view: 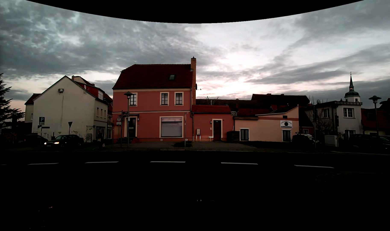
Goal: Follow the waypoints while adhering to traffic rules and regulations
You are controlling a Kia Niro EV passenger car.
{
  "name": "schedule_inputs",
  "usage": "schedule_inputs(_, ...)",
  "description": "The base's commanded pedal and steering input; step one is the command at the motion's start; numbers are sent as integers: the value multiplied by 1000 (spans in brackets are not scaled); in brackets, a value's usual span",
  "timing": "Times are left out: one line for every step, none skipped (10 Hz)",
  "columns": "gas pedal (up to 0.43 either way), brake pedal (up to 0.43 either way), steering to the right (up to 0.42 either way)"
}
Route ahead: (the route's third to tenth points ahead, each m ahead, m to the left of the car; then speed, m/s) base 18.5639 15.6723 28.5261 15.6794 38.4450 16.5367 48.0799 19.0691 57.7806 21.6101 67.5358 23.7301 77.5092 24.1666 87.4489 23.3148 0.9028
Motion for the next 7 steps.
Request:
schedule_inputs(0, 0, -15)
schedule_inputs(0, 0, -21)
schedule_inputs(0, 0, -28)
schedule_inputs(0, 6, -39)
schedule_inputs(0, 18, -49)
schedule_inputs(0, 37, -58)
schedule_inputs(0, 49, -71)
